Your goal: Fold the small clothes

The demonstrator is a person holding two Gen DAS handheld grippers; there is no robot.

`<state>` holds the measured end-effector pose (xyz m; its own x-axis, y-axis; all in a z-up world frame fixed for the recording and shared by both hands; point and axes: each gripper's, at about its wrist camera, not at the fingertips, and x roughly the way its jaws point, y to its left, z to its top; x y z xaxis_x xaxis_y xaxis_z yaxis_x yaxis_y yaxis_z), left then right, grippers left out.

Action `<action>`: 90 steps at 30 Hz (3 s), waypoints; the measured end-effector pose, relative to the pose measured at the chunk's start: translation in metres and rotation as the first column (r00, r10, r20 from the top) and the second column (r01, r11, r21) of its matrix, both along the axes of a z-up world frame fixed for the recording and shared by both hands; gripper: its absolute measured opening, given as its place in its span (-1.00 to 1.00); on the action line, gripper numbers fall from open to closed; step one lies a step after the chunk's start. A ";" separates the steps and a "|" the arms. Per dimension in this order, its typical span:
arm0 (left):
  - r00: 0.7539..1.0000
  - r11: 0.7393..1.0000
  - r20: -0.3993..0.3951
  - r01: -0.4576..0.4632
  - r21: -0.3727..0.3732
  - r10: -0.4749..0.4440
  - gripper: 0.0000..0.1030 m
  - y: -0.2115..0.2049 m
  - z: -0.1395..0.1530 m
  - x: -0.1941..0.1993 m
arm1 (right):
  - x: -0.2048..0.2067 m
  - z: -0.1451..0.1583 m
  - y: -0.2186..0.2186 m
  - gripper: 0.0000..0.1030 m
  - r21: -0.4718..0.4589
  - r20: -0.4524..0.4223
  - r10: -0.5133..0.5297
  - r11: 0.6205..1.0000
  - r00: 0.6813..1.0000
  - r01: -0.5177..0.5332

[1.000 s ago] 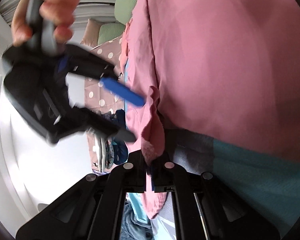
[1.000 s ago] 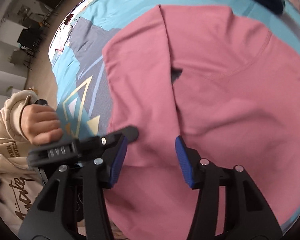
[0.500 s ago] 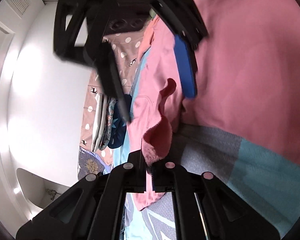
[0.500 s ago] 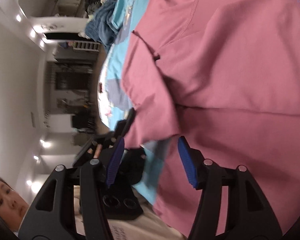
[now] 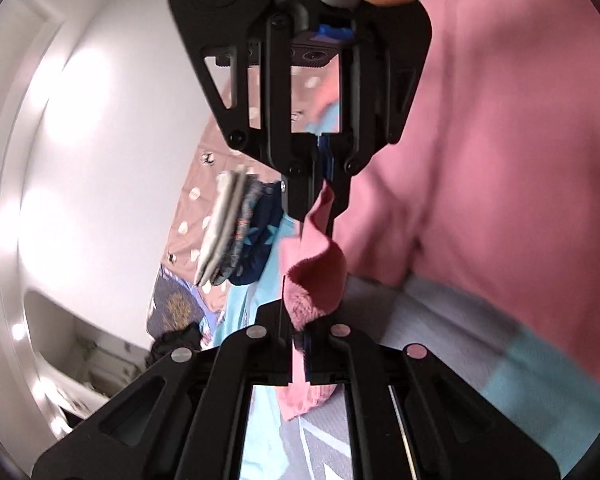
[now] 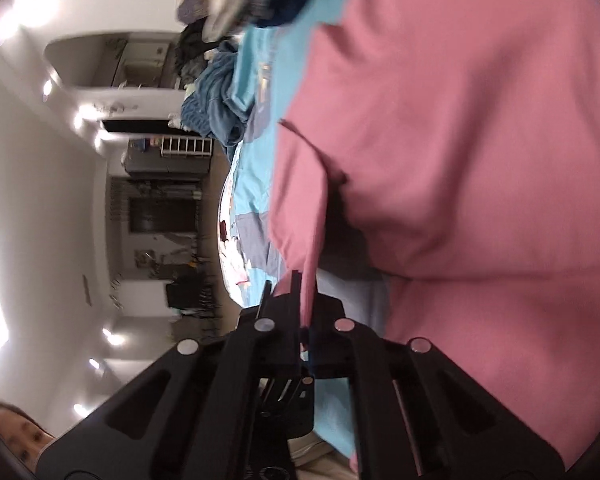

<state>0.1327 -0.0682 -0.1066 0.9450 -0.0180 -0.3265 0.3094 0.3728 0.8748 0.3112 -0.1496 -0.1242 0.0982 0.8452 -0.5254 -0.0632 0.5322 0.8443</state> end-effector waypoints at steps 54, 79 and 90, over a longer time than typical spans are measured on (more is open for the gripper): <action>0.947 0.784 -0.155 0.134 -0.607 -0.281 -0.88 -0.304 0.101 0.080 | 0.071 0.093 -0.266 -0.96 -0.320 0.208 -0.060 0.939 0.976 0.126; 0.732 0.648 -0.585 -0.263 -0.715 -0.348 0.34 -0.079 0.092 0.169 | 0.011 0.030 -0.309 -0.16 -0.546 0.408 -0.185 0.735 0.894 0.401; 0.478 0.188 -0.756 -0.776 -0.602 -0.448 0.28 0.072 -0.021 0.260 | -0.010 -0.026 -0.220 0.27 -0.667 0.430 -0.018 0.668 0.903 0.331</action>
<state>0.3925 0.0038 -0.1274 0.3312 -0.7120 -0.6192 0.2182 0.6962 -0.6839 0.3016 -0.3701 -0.1506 0.5131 0.1713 -0.8410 -0.1129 0.9848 0.1317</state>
